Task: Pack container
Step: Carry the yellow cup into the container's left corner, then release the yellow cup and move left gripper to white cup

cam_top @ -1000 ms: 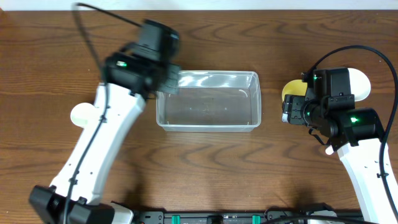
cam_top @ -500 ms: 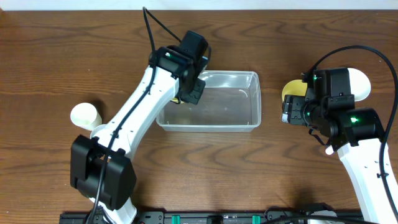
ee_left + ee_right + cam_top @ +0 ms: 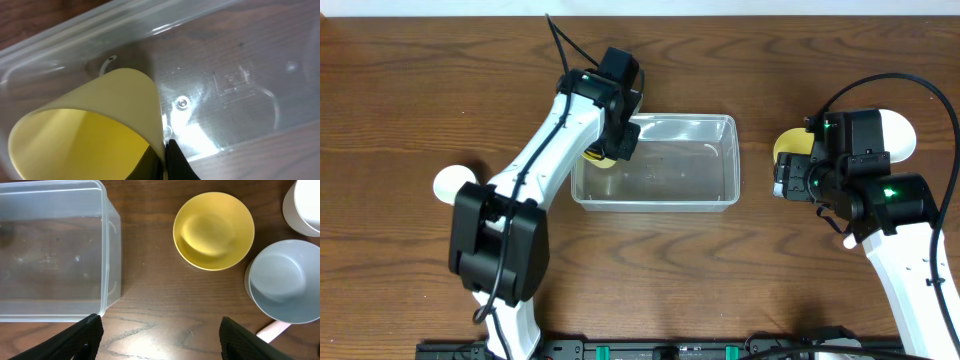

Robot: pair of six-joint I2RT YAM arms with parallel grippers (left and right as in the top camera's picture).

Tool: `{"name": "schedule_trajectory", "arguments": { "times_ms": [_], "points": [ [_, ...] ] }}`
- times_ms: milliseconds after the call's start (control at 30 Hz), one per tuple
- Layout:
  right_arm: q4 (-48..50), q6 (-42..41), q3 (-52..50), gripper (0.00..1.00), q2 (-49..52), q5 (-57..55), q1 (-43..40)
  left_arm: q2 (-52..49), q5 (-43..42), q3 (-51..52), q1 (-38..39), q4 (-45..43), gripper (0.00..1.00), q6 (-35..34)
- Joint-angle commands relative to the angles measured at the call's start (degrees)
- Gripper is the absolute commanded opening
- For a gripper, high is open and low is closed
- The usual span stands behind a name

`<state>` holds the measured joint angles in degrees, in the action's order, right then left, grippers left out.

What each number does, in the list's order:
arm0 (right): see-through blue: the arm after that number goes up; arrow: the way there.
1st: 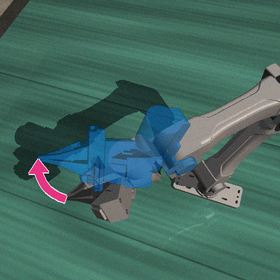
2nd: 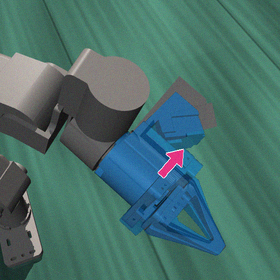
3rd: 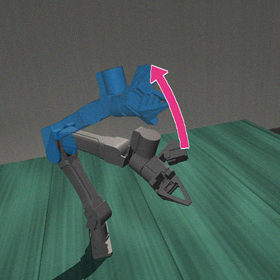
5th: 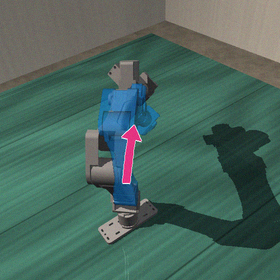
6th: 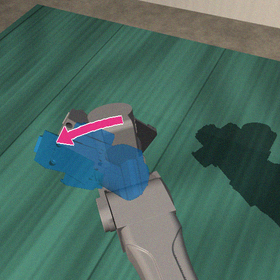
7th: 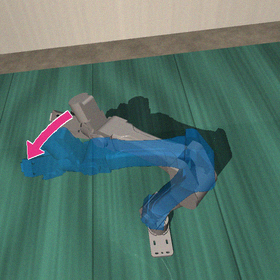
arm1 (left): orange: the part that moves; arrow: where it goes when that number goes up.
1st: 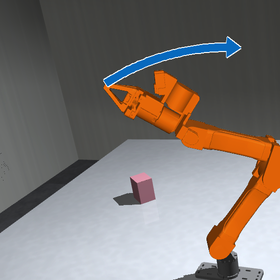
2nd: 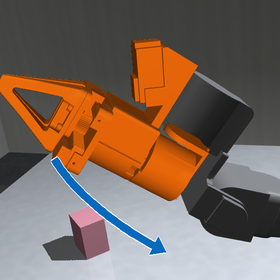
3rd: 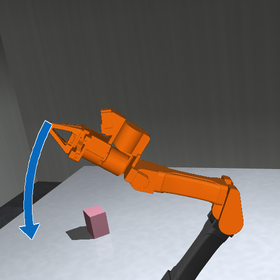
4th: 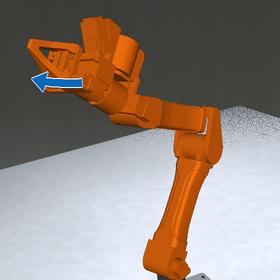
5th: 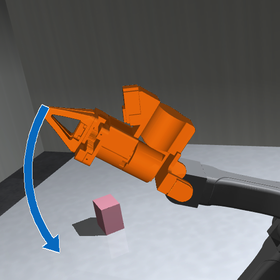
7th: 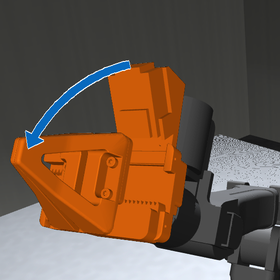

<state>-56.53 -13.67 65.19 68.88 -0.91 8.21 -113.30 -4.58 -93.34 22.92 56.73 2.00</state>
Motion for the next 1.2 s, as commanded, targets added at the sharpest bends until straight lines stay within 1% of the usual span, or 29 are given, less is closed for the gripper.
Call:
{"name": "schedule_trajectory", "arguments": {
  "times_ms": [0,200,233,300,400,500,600,733,900,967,1000,1067,1167],
  "points": [
    [-0.11,-1.09,0.50,0.76,0.13,-0.37,-0.33,-1.88,-0.59,0.11,-0.13,-0.13,0.06,1.01],
    [-0.28,-1.09,0.50,0.76,0.13,-0.37,-0.33,-2.78,-0.44,0.09,-0.13,-0.59,0.06,1.03],
    [-0.28,-1.09,0.50,0.76,0.13,-0.37,-0.33,-2.78,-0.31,0.09,-0.13,-0.63,0.11,1.03],
    [-0.28,-1.09,0.50,0.76,0.13,-0.37,-0.33,-2.78,0.13,0.09,-0.13,-0.63,0.31,1.03],
    [-0.31,-1.09,0.50,0.76,0.13,-0.39,-0.33,-2.78,0.11,0.09,-0.13,-0.68,0.50,1.01],
    [-0.28,-1.09,0.50,0.76,0.13,-0.37,-0.33,-2.75,0.13,0.09,-0.13,-0.72,0.52,1.01],
    [-0.28,-1.09,0.50,0.76,0.13,-0.37,-0.33,-2.60,0.20,-0.39,-0.13,-0.66,0.63,1.01],
    [-0.31,-1.07,0.50,0.76,0.13,-0.39,-0.33,-0.42,1.62,-2.75,-0.09,-0.04,0.64,1.05],
    [-0.26,-1.07,0.50,0.77,0.13,-0.42,-0.33,5.73,3.23,-8.87,-0.09,2.80,0.78,1.22],
    [-0.26,-1.07,0.50,0.77,0.13,-0.55,-0.33,9.29,5.92,-10.91,-0.28,5.07,0.85,1.18],
    [-0.28,-1.07,0.50,0.77,0.13,-0.61,-0.33,10.95,7.74,-11.61,-0.59,6.43,0.90,0.85],
    [-0.44,-1.07,0.50,0.78,0.13,-0.59,-0.33,14.80,11.56,-11.96,-2.10,8.70,0.99,-2.78],
    [-0.57,-1.07,0.50,0.78,0.13,-0.59,-0.33,20.11,12.28,-11.96,-7.91,12.31,0.98,-10.19]
  ]
}}
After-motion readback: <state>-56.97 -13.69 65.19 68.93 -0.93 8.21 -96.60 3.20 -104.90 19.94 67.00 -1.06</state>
